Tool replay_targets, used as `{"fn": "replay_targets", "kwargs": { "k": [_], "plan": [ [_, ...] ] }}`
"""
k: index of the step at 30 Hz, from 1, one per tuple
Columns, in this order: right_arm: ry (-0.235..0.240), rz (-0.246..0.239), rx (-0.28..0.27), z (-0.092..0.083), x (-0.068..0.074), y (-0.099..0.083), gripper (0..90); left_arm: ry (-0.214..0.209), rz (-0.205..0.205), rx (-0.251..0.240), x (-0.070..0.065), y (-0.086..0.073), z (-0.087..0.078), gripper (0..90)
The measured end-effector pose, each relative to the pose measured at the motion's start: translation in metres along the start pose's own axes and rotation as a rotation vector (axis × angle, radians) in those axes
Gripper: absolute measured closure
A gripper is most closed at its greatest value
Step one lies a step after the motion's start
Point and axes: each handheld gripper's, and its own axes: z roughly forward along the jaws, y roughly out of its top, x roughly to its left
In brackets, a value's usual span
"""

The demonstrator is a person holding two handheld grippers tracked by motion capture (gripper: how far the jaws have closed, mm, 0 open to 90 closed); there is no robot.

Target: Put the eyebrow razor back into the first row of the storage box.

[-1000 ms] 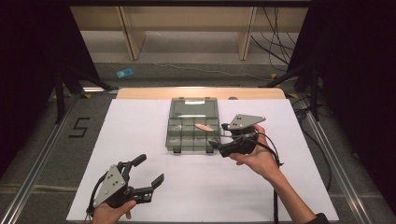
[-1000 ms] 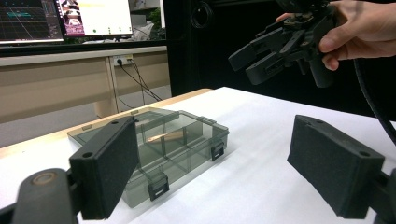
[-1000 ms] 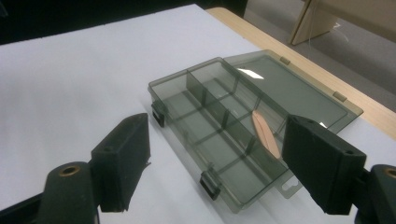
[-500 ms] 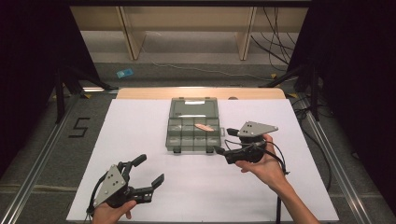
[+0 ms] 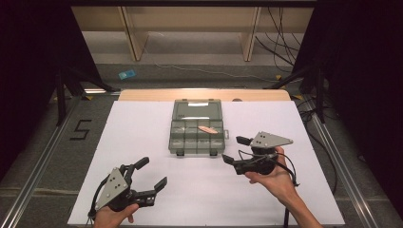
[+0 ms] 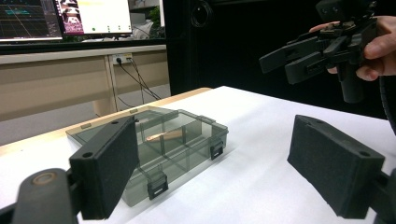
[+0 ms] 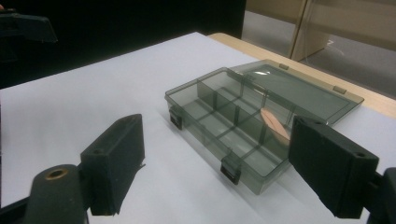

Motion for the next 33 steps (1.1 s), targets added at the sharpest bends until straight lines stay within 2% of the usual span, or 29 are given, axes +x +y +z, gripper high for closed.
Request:
{"fn": "replay_targets", "kwargs": {
  "k": [8,12,13,14,17,23,24,25,26,28,29,33],
  "plan": [
    [-0.011,0.006,-0.037,-0.008,0.003,-0.007,19.6,-0.005,0.007,-0.009,0.001,0.0,0.001,15.5],
    [-0.011,0.01,-0.034,-0.012,0.005,-0.011,19.3,-0.001,-0.001,-0.001,0.0,0.0,0.0,15.5],
    [-0.015,-0.001,-0.043,-0.013,0.005,-0.012,19.3,-0.001,0.0,-0.001,0.0,0.0,0.0,15.5],
    [-0.016,0.01,-0.029,-0.014,0.006,-0.012,19.2,0.0,0.0,-0.001,0.0,0.0,0.0,15.5],
    [-0.02,0.006,-0.043,-0.015,0.008,-0.015,18.3,-0.001,0.001,0.0,0.0,0.0,0.0,15.5],
    [-0.013,0.017,-0.026,-0.019,0.011,-0.02,17.8,0.001,-0.002,-0.002,0.0,0.0,0.0,15.5],
    [-0.03,0.002,-0.05,-0.018,0.009,-0.021,17.6,0.002,-0.005,-0.003,0.0,0.0,0.0,15.5],
    [-0.019,0.02,-0.026,-0.02,0.01,-0.022,17.6,0.002,-0.005,-0.003,0.0,0.0,0.0,15.5],
    [-0.017,0.024,-0.04,-0.019,0.01,-0.024,17.5,0.002,-0.004,-0.002,0.0,0.0,0.0,15.5],
    [-0.025,0.029,-0.039,-0.021,0.01,-0.025,17.3,0.001,-0.002,-0.001,0.0,0.0,0.0,15.5],
    [-0.012,0.031,-0.027,-0.022,0.01,-0.026,17.3,0.001,-0.001,0.0,0.0,0.0,0.0,15.5],
    [-0.016,0.034,-0.039,-0.023,0.011,-0.028,17.3,0.002,-0.002,0.0,0.0,0.0,0.0,15.5]
  ]
}}
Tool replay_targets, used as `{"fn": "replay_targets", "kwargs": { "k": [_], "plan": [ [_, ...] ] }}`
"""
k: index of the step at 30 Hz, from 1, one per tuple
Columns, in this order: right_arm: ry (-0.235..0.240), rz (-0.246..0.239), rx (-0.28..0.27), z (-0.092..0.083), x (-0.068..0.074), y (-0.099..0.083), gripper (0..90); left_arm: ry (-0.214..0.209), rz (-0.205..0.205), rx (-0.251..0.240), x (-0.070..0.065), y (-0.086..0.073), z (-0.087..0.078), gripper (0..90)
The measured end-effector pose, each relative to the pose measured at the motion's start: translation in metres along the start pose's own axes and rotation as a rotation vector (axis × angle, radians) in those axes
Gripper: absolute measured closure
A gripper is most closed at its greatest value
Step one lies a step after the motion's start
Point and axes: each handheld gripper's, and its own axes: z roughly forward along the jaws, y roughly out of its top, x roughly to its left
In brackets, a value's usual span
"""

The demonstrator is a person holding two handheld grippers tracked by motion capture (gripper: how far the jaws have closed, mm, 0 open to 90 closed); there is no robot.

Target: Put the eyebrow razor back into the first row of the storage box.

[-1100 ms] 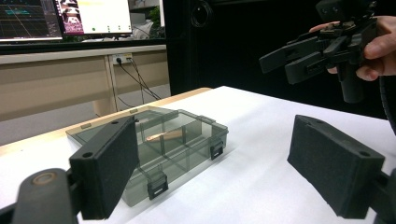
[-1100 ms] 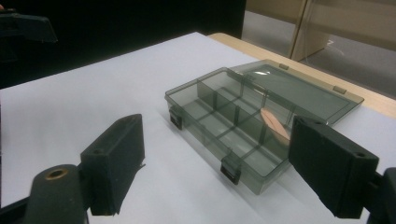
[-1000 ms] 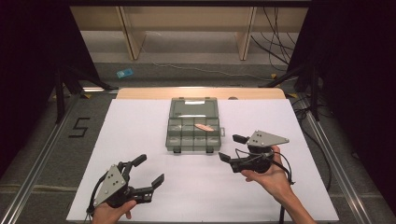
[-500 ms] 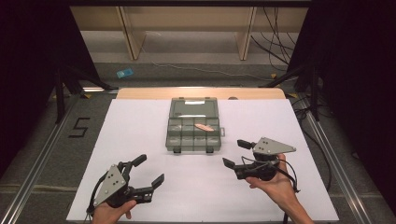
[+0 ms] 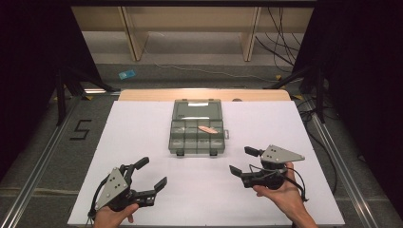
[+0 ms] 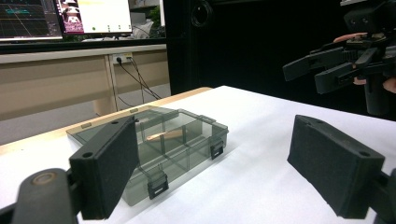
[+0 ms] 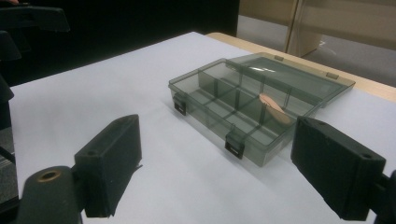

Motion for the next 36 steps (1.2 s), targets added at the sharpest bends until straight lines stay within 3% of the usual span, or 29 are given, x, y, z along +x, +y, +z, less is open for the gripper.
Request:
{"fn": "replay_targets", "kwargs": {
  "k": [1,18,22,28,36],
  "plan": [
    [-0.016,-0.019,0.001,-0.001,-0.001,0.0,17.2,0.0,0.001,-0.001,0.0,0.0,0.0,15.5],
    [-0.001,0.014,-0.013,-0.006,0.004,-0.014,16.0,-0.004,0.009,-0.002,0.0,0.0,0.001,15.5],
    [0.0,0.02,0.006,-0.009,0.005,-0.015,16.1,-0.004,0.008,0.0,-0.001,0.0,0.0,15.5],
    [-0.02,0.005,-0.022,-0.011,0.006,-0.016,16.1,-0.004,0.008,-0.001,-0.001,0.0,0.0,15.5],
    [-0.014,0.025,-0.025,-0.015,0.008,-0.019,16.1,-0.006,0.006,0.0,-0.001,0.0,0.0,15.5]
  ]
}}
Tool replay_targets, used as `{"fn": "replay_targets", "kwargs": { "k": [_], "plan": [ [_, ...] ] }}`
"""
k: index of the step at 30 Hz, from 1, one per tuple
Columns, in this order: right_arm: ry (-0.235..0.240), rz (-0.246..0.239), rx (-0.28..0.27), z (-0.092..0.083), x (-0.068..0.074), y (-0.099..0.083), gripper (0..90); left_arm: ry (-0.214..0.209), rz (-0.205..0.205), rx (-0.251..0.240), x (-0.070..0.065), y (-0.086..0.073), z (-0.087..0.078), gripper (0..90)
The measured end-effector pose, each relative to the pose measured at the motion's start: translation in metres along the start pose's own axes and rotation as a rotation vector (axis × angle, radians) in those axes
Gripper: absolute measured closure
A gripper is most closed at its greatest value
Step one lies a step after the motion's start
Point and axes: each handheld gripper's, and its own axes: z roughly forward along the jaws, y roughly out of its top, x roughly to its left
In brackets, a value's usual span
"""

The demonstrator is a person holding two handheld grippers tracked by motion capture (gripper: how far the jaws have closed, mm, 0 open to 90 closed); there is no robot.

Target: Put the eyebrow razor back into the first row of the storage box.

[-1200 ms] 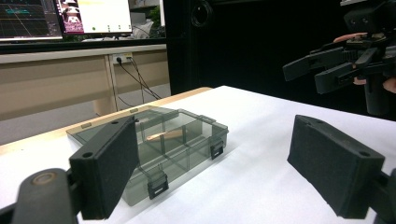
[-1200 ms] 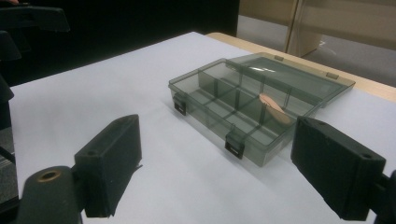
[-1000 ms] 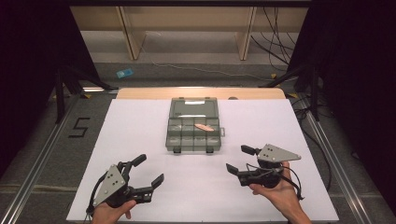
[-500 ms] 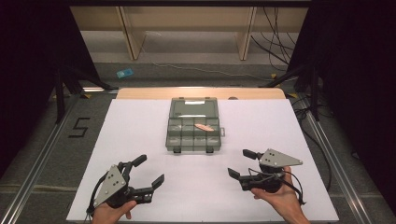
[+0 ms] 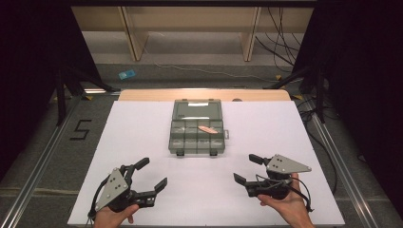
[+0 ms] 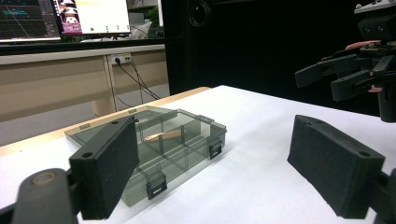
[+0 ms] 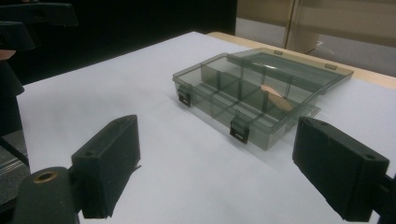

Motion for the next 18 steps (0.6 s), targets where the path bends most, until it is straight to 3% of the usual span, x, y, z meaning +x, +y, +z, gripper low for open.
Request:
{"fn": "replay_targets", "kwargs": {
  "k": [2,4,18],
  "plan": [
    [-0.004,-0.019,-0.009,0.0002,-0.0006,-0.0003,16.1,0.0,0.001,0.001,0.0001,-0.0001,0.0001,15.5],
    [0.008,-0.002,-0.001,0.0,0.0009,-0.0004,16.1,0.0,0.001,0.002,0.0001,-0.0002,0.0002,15.5],
    [0.01,-0.011,0.007,0.001,0.0011,-0.0007,16.1,-0.001,0.001,0.003,-0.0001,-0.0002,0.0002,15.5]
  ]
}}
